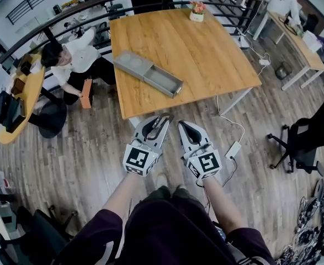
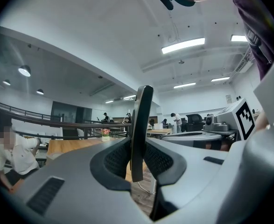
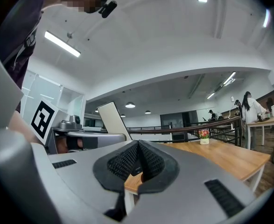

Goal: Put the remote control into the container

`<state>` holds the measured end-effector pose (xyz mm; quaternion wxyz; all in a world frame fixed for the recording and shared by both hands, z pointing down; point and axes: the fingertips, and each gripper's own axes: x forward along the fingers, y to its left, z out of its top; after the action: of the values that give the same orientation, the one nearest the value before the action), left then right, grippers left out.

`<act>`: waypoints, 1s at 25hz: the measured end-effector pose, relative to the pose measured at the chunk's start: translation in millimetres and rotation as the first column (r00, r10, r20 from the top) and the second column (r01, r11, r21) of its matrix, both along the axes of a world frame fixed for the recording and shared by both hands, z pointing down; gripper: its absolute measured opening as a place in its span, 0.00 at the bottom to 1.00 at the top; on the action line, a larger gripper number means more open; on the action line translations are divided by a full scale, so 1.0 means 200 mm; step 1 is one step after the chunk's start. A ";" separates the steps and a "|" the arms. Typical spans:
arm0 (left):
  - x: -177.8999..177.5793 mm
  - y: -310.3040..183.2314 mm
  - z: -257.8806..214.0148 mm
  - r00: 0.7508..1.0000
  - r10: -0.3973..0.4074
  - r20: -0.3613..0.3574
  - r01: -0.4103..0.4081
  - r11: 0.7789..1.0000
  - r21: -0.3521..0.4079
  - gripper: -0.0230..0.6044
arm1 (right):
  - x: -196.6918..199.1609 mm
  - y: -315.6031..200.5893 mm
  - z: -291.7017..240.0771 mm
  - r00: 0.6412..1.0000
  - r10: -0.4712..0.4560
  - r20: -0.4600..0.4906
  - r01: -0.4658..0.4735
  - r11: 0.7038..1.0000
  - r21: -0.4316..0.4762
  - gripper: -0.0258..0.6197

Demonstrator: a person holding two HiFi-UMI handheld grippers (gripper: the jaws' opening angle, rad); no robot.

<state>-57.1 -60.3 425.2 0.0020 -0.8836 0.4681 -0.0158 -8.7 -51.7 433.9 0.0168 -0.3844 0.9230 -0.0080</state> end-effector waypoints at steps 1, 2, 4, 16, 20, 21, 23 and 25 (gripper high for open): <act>-0.01 -0.01 0.00 1.000 0.000 -0.001 0.000 1.000 0.000 0.17 | -0.01 -0.01 0.00 1.000 0.002 -0.002 -0.002 1.000 0.000 0.07; -0.02 -0.03 0.00 1.000 0.000 -0.003 0.000 1.000 -0.001 0.17 | -0.01 -0.02 -0.01 1.000 0.005 -0.002 -0.005 1.000 0.000 0.07; -0.03 -0.05 0.00 1.000 0.000 -0.007 -0.001 1.000 -0.003 0.17 | -0.01 -0.04 -0.01 1.000 0.012 0.001 -0.012 1.000 0.000 0.07; -0.02 -0.18 0.03 1.000 0.001 -0.014 -0.001 1.000 -0.010 0.17 | 0.00 -0.17 0.00 1.000 0.010 -0.006 -0.010 1.000 0.004 0.07; 0.00 -0.29 0.06 1.000 -0.007 -0.010 0.007 1.000 -0.022 0.17 | 0.02 -0.29 0.04 1.000 0.001 -0.007 -0.001 1.000 -0.008 0.07; 0.00 -0.33 0.07 1.000 -0.012 -0.008 0.012 1.000 -0.026 0.17 | 0.01 -0.33 0.05 1.000 -0.003 -0.005 0.003 1.000 -0.009 0.07; -0.01 -0.41 0.09 1.000 -0.025 -0.006 0.025 0.999 -0.034 0.17 | 0.00 -0.42 0.06 1.000 -0.013 -0.004 0.013 1.000 -0.014 0.07; -0.02 -0.49 0.11 0.999 -0.037 -0.006 0.036 0.998 -0.043 0.17 | -0.01 -0.50 0.07 1.000 -0.025 -0.005 0.025 0.999 -0.024 0.07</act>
<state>-60.5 -159.2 447.5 -0.0189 -0.8747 0.4837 -0.0228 -9.9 -152.5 448.7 0.0096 -0.3729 0.9276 -0.0181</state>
